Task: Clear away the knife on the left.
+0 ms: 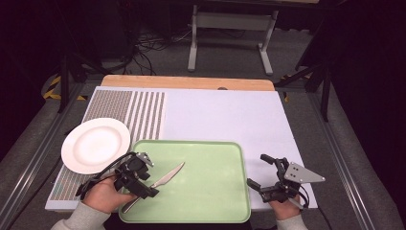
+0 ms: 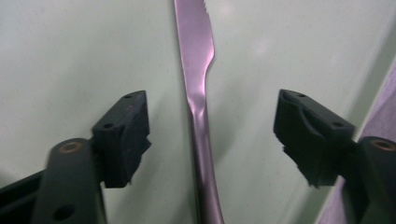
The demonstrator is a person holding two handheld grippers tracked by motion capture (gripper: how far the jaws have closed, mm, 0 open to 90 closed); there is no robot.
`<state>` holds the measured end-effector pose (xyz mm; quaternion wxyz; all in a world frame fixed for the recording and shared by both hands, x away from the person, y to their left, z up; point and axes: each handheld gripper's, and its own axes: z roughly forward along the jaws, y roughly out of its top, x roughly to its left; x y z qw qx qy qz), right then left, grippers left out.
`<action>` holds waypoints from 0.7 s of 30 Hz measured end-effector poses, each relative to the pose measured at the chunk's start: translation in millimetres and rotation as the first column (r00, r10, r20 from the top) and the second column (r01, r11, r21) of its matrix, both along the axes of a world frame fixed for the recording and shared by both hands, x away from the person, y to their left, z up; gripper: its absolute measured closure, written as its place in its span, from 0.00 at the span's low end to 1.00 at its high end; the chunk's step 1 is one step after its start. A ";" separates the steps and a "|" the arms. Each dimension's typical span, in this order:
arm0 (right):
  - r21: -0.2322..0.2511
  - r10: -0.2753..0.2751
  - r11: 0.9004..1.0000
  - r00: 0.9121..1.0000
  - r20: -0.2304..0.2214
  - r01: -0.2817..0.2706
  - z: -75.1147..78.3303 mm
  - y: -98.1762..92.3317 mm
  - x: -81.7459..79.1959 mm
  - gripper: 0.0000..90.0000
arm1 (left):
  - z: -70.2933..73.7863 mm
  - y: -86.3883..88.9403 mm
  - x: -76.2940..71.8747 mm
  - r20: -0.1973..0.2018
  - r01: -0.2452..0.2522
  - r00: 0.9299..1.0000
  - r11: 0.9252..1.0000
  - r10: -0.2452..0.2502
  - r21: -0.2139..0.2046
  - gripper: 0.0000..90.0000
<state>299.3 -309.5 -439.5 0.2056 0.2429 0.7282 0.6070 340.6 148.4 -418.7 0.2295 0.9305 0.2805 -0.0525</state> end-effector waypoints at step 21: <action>-0.002 -0.005 1.000 1.000 0.009 0.005 0.9 -1.1 -0.9 0.02 | 7.0 -20.0 -13.7 0.218 0.122 0.968 0.992 -0.122 0.013 1.00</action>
